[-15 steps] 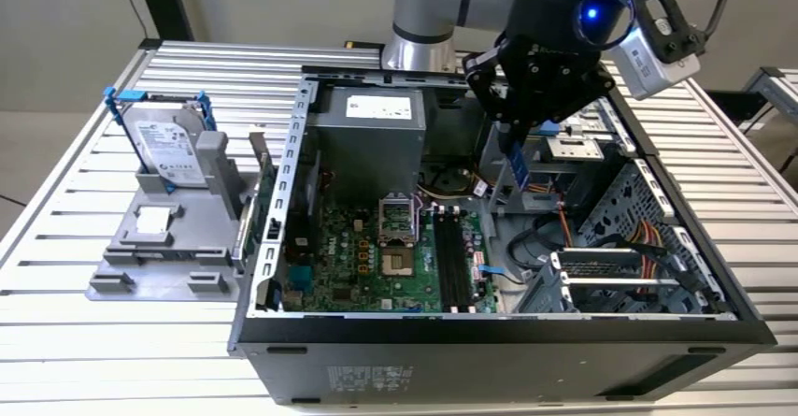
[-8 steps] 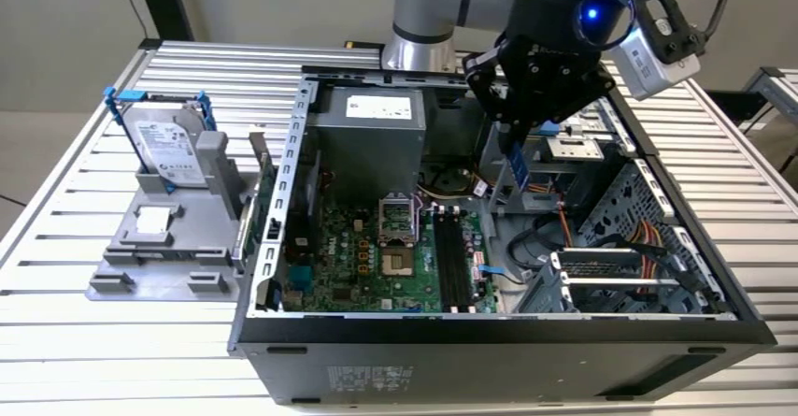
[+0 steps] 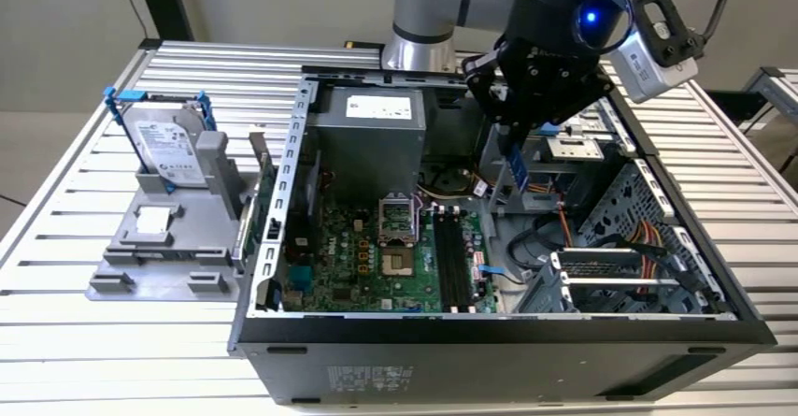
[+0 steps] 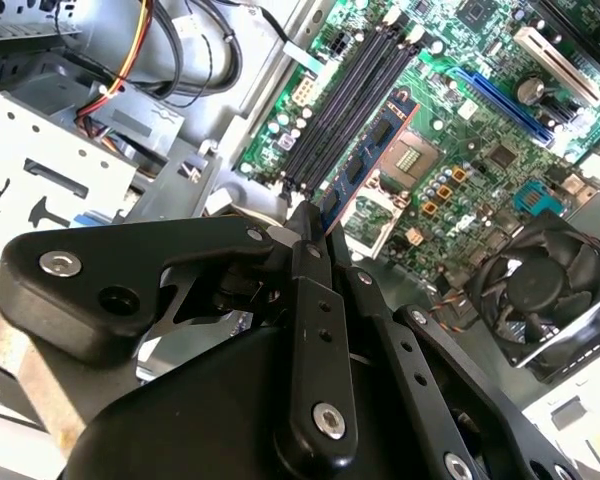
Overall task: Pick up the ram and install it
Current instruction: 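Insert the ram into the slot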
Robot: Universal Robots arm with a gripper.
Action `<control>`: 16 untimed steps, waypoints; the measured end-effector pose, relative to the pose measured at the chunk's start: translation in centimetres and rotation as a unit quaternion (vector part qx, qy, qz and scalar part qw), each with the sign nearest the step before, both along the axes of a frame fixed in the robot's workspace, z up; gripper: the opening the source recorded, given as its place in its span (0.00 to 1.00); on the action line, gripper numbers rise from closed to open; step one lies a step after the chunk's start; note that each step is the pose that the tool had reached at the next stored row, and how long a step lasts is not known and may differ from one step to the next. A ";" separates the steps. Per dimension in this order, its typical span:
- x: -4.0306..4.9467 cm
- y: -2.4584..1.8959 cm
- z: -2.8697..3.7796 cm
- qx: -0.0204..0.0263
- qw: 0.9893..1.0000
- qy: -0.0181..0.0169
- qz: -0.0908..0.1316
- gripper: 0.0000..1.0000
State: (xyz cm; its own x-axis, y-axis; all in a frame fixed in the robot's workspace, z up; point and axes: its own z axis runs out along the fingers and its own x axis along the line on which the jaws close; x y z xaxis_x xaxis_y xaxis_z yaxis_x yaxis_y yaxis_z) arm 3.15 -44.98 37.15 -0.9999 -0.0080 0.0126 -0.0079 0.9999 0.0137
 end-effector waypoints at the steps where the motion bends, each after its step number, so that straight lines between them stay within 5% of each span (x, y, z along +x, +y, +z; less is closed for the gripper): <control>1: 0.00 0.00 -0.04 0.000 1.000 0.000 0.000 0.00; 16: 0.00 0.00 -0.69 0.000 1.000 0.000 -0.002 0.00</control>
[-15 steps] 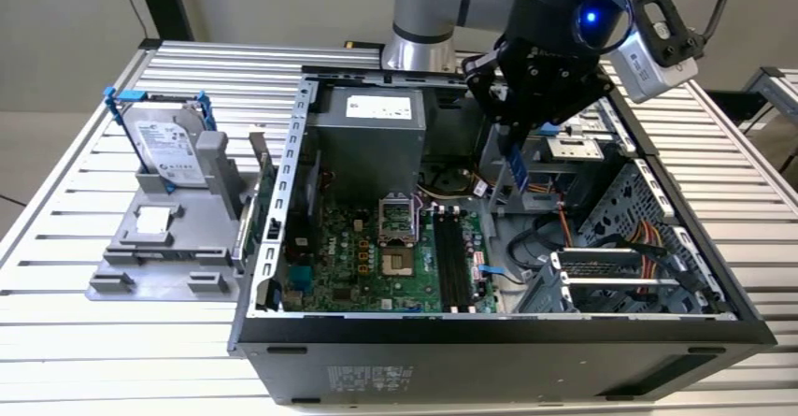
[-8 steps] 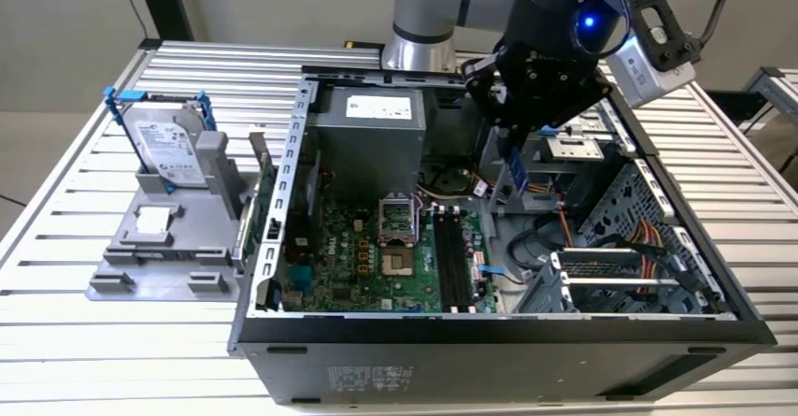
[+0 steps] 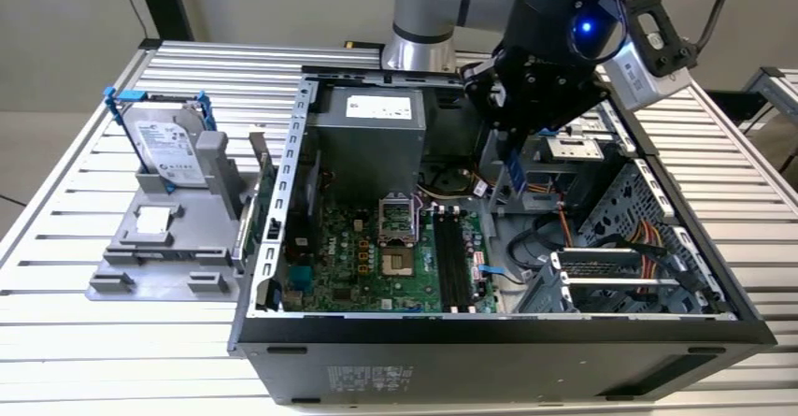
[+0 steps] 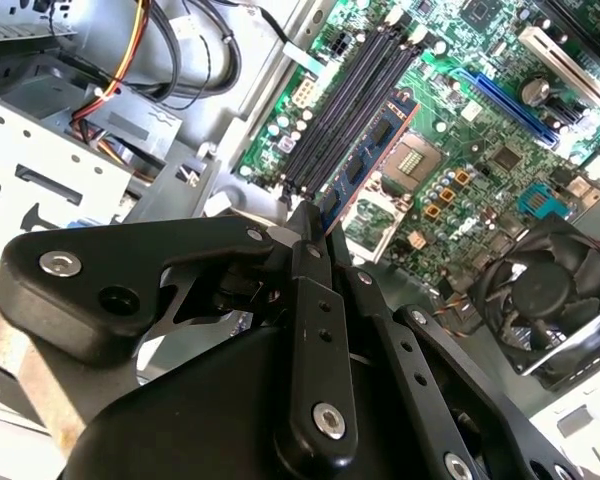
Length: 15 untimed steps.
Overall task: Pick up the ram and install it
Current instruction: 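Insert the ram into the slot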
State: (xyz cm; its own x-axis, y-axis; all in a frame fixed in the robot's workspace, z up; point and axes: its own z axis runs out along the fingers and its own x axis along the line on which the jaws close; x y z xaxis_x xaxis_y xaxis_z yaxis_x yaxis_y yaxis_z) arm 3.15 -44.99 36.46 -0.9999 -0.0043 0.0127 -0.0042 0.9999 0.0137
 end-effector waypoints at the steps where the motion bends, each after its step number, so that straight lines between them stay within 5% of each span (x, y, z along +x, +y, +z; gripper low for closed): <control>1: 0.00 0.00 -0.02 0.000 1.000 0.000 0.000 0.00; 15: 0.00 0.00 -0.38 0.000 1.000 0.000 0.000 0.00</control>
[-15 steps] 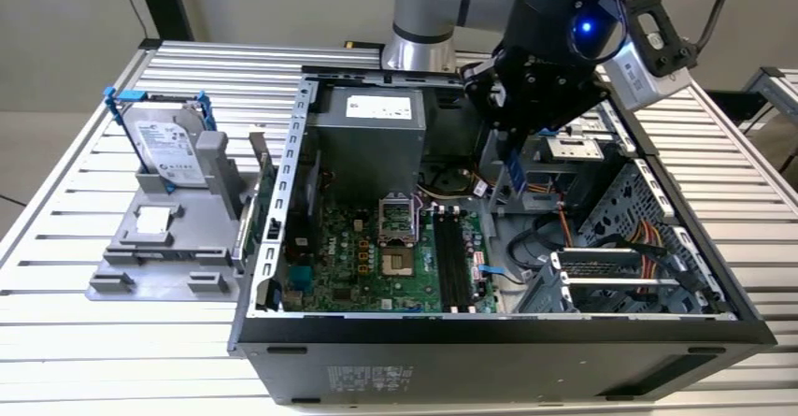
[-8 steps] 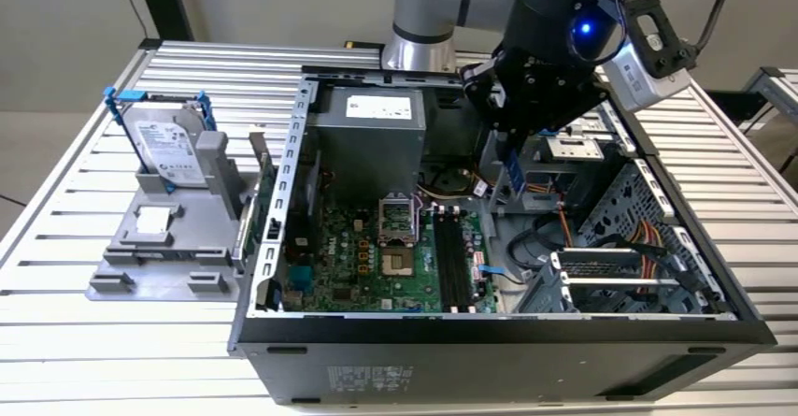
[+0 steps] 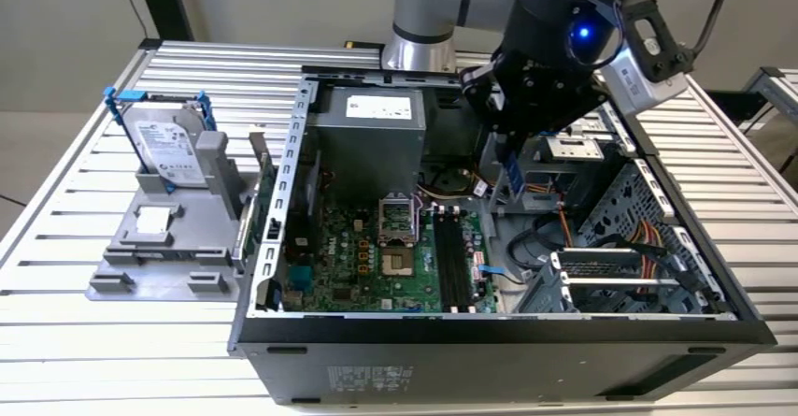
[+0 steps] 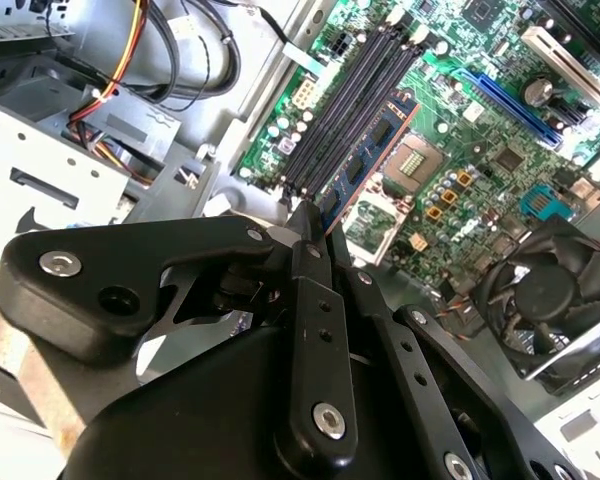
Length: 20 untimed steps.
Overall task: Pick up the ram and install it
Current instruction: 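Insert the ram into the slot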
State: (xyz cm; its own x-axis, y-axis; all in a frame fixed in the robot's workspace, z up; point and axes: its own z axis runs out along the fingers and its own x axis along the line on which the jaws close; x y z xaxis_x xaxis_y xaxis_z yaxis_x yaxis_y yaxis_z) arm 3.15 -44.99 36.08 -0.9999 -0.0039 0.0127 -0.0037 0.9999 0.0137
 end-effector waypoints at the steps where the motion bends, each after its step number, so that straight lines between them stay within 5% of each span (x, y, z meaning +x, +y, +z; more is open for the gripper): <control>1: 0.00 0.00 -0.04 0.000 1.000 0.000 0.000 0.00; 20: 0.00 0.00 -1.06 -0.001 1.000 0.000 0.000 0.00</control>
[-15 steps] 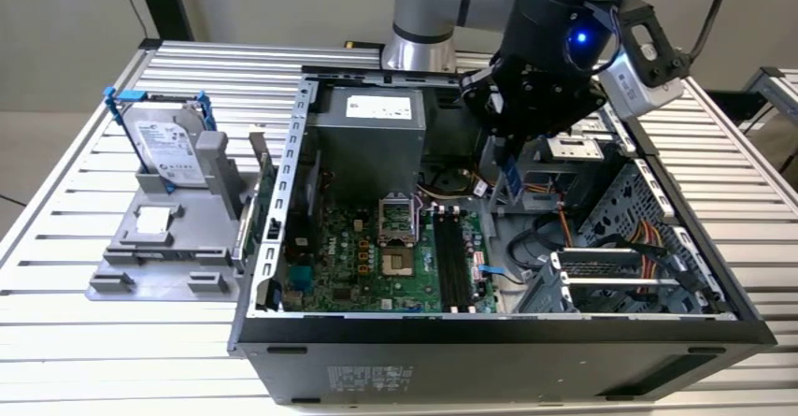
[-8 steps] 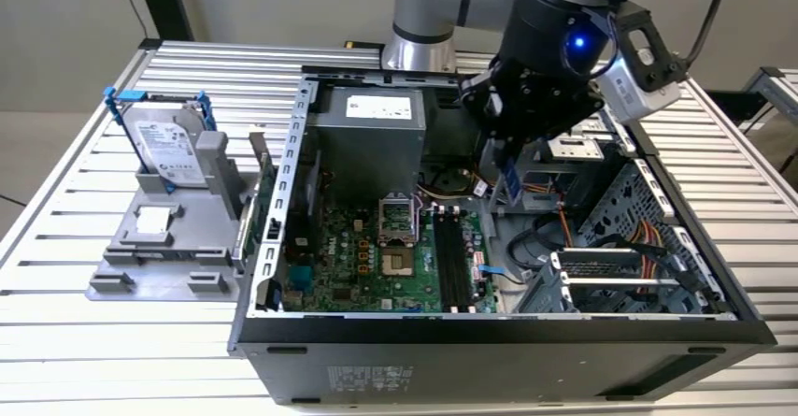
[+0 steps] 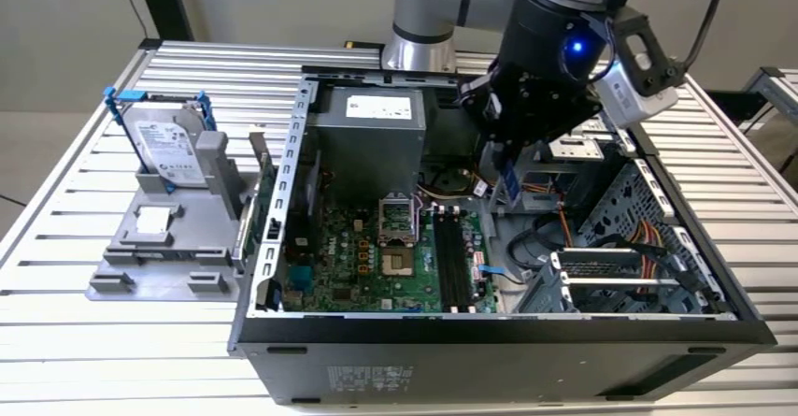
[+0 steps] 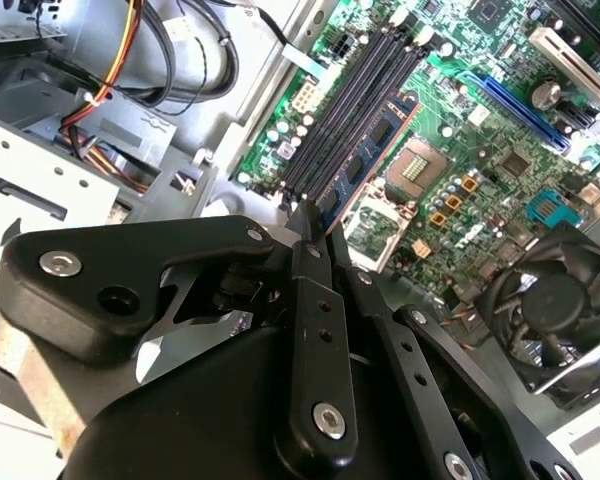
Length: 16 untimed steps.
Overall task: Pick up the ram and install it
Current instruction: 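Insert the ram into the slot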
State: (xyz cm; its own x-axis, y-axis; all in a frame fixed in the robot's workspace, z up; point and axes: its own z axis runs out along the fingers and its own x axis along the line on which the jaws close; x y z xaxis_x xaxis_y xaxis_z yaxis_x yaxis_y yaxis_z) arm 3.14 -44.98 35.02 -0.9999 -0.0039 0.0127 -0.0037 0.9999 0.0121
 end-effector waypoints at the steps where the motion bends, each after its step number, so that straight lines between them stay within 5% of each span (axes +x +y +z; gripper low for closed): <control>1: 0.00 0.00 -0.04 0.000 1.000 0.000 0.000 0.00; 16: 0.00 0.00 -0.66 0.000 1.000 0.000 0.000 0.00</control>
State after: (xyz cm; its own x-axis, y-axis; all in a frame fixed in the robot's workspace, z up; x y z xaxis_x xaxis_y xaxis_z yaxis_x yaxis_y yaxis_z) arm 3.15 -44.99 34.36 -0.9999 -0.0040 0.0127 -0.0038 0.9999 0.0116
